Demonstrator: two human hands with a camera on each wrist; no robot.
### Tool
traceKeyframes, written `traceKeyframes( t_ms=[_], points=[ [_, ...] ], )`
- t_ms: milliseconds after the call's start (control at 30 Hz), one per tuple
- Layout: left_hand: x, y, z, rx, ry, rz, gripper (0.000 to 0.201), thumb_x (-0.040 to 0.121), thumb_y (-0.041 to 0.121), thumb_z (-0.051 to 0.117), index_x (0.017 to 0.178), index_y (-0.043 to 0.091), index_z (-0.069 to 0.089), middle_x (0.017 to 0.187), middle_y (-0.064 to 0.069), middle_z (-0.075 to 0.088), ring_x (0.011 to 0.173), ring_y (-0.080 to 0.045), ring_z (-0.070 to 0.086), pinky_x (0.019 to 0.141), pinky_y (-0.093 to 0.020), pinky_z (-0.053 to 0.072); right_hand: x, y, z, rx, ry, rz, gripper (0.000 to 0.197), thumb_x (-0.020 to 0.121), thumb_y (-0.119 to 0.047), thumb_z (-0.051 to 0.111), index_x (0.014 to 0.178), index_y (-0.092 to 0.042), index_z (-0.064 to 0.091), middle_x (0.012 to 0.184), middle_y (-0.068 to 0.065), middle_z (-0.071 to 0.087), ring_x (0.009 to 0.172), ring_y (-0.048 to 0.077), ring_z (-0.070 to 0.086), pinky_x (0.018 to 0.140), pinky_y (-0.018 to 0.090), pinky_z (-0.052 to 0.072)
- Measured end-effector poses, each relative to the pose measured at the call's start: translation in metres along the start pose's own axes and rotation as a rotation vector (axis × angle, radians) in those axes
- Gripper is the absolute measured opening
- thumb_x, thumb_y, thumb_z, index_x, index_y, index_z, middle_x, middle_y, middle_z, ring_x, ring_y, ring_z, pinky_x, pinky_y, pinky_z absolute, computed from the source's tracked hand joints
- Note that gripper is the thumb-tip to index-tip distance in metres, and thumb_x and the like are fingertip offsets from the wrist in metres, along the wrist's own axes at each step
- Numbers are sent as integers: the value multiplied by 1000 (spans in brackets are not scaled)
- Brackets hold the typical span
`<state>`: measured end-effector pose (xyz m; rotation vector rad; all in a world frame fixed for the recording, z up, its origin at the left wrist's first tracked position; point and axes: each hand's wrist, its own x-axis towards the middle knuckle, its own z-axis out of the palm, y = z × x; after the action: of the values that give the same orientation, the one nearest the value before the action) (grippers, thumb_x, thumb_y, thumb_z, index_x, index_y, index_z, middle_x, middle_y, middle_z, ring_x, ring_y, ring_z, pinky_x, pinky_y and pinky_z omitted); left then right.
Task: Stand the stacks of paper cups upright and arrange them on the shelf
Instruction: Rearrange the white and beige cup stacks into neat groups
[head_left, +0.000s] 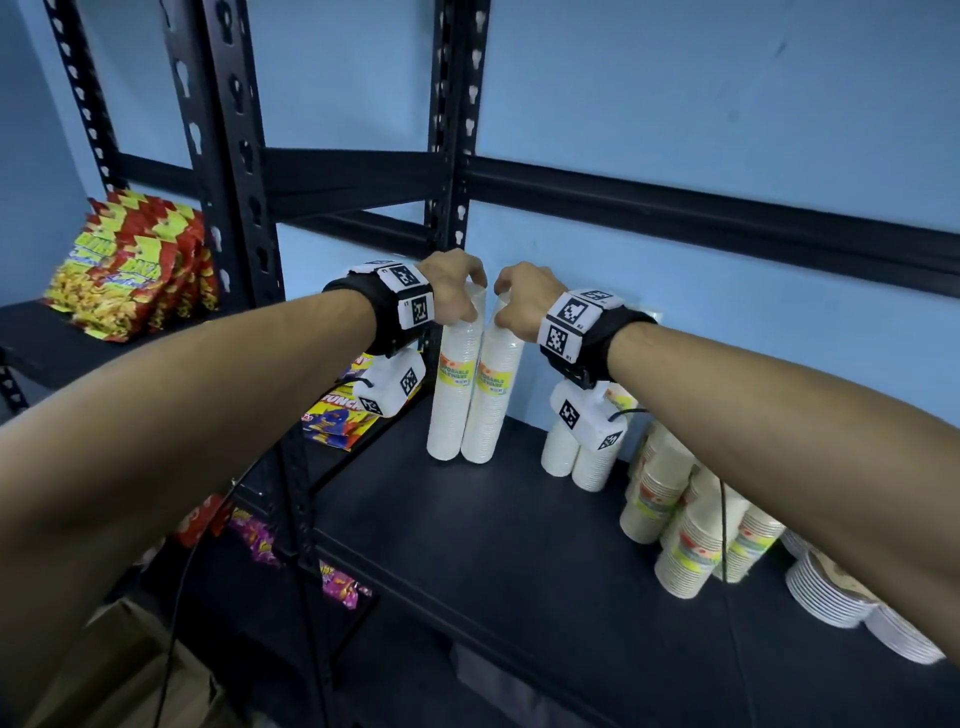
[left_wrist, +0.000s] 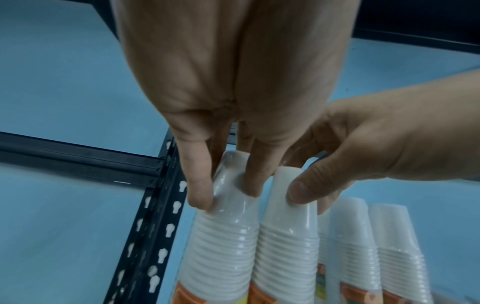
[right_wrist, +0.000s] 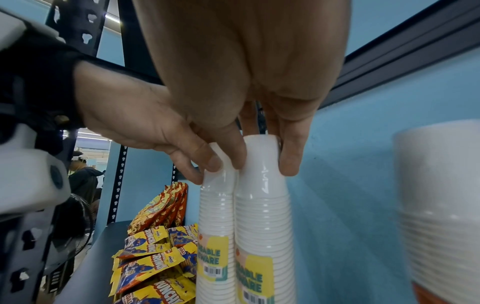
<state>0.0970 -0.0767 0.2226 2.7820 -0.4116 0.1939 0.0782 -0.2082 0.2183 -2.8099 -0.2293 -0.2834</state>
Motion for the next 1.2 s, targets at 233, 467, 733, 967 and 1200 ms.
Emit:
traceKeyframes(
  t_ms=[233, 467, 733, 967, 1200],
  points=[
    [-3, 35, -1, -18, -47, 88, 52, 80, 12, 69, 130, 18, 57, 114, -2, 56, 85, -22, 62, 69, -30, 56, -27, 22, -29, -37, -8, 78, 39, 84, -10, 69, 122, -8, 62, 118, 11, 64, 101, 28, 65, 79, 33, 52],
    [1, 70, 5, -86, -99, 171, 43, 84, 9, 66, 127, 16, 59, 83, 6, 50, 82, -23, 64, 76, -37, 61, -50, 45, -49, -65, 17, 150, 39, 82, -12, 71, 119, -8, 65, 114, 11, 66, 82, 23, 62, 69, 30, 53],
    [7, 97, 19, -124, -149, 219, 40, 86, 10, 67, 124, 17, 59, 86, 3, 54, 86, -24, 68, 79, -38, 61, -66, 71, -58, -74, 48, 208, 36, 83, -11, 69, 117, -3, 65, 117, 15, 66, 103, 30, 66, 81, 36, 55],
    [12, 105, 32, -135, -179, 246, 41, 85, 9, 67, 124, 18, 59, 113, -8, 56, 88, -27, 69, 78, -39, 61, -67, 84, -55, -97, 31, 247, 33, 84, -10, 68, 117, -6, 66, 116, 13, 65, 101, 29, 65, 72, 32, 52],
    [15, 106, 42, -180, -198, 229, 41, 87, 8, 68, 125, 18, 57, 112, -2, 47, 94, -28, 67, 80, -38, 61, -66, 91, -50, -70, 10, 265, 39, 82, -12, 72, 120, -8, 65, 115, 10, 65, 100, 28, 65, 69, 29, 48]
  ],
)
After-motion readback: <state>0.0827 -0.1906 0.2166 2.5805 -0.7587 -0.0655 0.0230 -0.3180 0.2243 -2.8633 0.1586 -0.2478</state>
